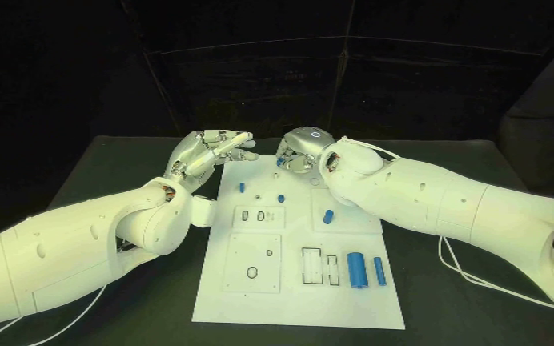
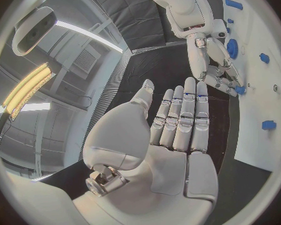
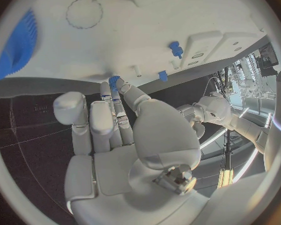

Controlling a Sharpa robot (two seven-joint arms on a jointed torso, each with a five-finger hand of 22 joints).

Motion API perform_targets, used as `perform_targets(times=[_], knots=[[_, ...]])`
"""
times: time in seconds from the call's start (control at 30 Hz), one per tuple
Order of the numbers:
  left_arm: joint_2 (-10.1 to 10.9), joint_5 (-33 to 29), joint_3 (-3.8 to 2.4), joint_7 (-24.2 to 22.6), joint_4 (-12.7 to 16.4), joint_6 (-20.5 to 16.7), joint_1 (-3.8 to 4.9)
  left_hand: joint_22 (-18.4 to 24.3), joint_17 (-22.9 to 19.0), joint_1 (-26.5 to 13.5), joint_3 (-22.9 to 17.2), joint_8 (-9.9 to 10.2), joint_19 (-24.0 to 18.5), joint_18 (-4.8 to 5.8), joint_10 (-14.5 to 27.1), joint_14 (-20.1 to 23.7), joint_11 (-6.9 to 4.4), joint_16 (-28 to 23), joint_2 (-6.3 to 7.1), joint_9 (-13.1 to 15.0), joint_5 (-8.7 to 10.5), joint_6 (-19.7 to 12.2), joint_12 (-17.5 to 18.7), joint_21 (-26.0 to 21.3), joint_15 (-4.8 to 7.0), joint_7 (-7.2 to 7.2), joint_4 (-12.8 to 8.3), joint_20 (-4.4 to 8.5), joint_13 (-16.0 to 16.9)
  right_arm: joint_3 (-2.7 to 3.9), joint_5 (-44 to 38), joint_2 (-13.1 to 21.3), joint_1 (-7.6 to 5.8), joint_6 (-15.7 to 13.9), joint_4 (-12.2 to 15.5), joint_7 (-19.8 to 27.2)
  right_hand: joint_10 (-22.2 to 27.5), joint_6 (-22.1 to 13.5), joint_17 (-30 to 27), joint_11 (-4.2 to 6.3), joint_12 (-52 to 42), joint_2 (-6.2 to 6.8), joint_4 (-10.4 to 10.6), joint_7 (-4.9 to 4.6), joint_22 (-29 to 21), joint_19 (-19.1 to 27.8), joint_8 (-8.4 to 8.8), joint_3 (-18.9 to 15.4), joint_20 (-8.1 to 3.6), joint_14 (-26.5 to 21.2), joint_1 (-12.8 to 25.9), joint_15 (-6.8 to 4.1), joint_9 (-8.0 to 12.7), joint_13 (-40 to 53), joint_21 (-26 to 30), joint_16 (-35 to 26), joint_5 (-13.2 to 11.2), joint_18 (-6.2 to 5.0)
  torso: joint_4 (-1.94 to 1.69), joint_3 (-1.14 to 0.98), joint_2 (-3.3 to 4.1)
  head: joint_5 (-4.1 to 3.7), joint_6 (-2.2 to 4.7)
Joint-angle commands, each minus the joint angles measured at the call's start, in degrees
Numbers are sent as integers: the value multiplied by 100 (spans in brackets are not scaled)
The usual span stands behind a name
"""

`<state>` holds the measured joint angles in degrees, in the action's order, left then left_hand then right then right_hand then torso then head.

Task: Assemble the parts on the task board

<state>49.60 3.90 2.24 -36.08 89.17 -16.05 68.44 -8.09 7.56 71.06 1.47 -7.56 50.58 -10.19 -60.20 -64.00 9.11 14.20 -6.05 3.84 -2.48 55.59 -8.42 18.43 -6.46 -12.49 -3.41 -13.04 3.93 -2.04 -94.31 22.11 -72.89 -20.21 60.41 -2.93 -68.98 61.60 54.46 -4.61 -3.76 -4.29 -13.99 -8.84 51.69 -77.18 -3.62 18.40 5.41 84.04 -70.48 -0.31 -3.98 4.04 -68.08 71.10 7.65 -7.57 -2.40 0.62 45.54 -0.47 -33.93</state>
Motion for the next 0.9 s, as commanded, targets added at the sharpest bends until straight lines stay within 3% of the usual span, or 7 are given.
perform_targets(times=[0.03, 0.17, 0.27, 0.4, 0.6, 0.77, 0.9], knots=[[1, 4, -2, -15, 8, 103, 11, 6, 9, 20, -3, 27, 49, -31, -13, -44, 20, -3, -59, -6, -29, 39, 27, 28, -3, -11, -22, -2, -7, 4, -62, -14, -15, 127, -20, -133, 32, 6, -13, -17, 17, 77, -5, -7, -7, 44, -16, 47, 17, 75, 16, -2, -1, -11, -30, 17, -4, 75, 10, 0, 3, 13, -7], [2, 4, -2, -12, 11, 107, 14, 6, 9, 20, -3, 27, 49, -31, -13, -44, 20, -3, -59, -6, -29, 39, 27, 28, -3, -11, -22, -2, -7, 4, -73, -21, -15, 121, -43, -179, 174, -127, -93, -60, 29, 169, 48, -57, -64, 102, 11, 113, 42, 47, 59, 35, 19, -26, -2, -12, -31, 65, 4, -1, 0, 2, -21], [4, 4, -2, -10, 11, 107, 15, 6, 9, 20, -3, 27, 49, -31, -13, -44, 20, -3, -59, -6, -29, 39, 27, 28, -3, -11, -22, -2, -7, 4, -76, -10, -15, 47, -42, -185, 531, -673, -382, -194, 26, 394, 126, -195, -457, 298, 22, 49, 115, -43, 176, 143, 50, -40, 237, -180, -80, 3, 2, -1, -2, -1, -16], [12, 4, -2, -10, 9, 108, 16, 6, 9, 20, -3, 27, 49, -31, -13, -44, 20, -3, -59, -6, -29, 39, 27, 28, -3, -11, -22, -2, -7, 4, -79, 127, -15, -261, 125, -152, 1090, -1891, -685, -209, -33, 663, 296, -198, -858, 498, 41, -308, 176, -120, 211, 158, 65, -30, 513, -367, -156, -74, 6, -7, -6, 10, -4], [52, 4, -2, -14, 7, 101, 16, 6, 9, 20, -3, 27, 49, -31, -13, -44, 20, -3, -59, -6, -29, 39, 27, 28, -3, -11, -22, -2, -7, 9, -7, 579, -19, -546, 660, -128, 984, -1395, -670, -199, -291, 671, 481, -177, -748, 405, -68, -566, 163, -87, 56, 146, -18, 20, 441, -347, -8, -53, 38, -7, -20, 22, -1], [87, 4, -2, -17, 17, 95, 19, 6, 9, 20, -3, 27, 49, -31, -13, -44, 20, -3, -59, -6, -29, 39, 27, 28, -3, -11, -22, -2, -7, 134, 325, 1136, -36, -421, 1217, -269, 102, -949, 7, -60, -818, 606, 619, -119, -175, 138, -241, -621, 100, 85, 18, 55, -85, 229, 63, 80, 157, 36, 54, -7, -25, -17, 32], [102, 3, -2, -20, 24, 99, 20, 8, 10, 26, -8, 34, 49, -31, -13, -42, 21, -7, -66, -7, -29, 39, 35, 27, -4, -12, -29, -2, -8, 181, 729, 1559, -57, -93, 1572, -464, -589, -919, 314, 97, -1345, 841, 914, 6, 215, -39, -225, -903, -47, 141, 261, -77, -61, 604, -209, 291, 238, 103, 83, -5, -27, -80, 62]])
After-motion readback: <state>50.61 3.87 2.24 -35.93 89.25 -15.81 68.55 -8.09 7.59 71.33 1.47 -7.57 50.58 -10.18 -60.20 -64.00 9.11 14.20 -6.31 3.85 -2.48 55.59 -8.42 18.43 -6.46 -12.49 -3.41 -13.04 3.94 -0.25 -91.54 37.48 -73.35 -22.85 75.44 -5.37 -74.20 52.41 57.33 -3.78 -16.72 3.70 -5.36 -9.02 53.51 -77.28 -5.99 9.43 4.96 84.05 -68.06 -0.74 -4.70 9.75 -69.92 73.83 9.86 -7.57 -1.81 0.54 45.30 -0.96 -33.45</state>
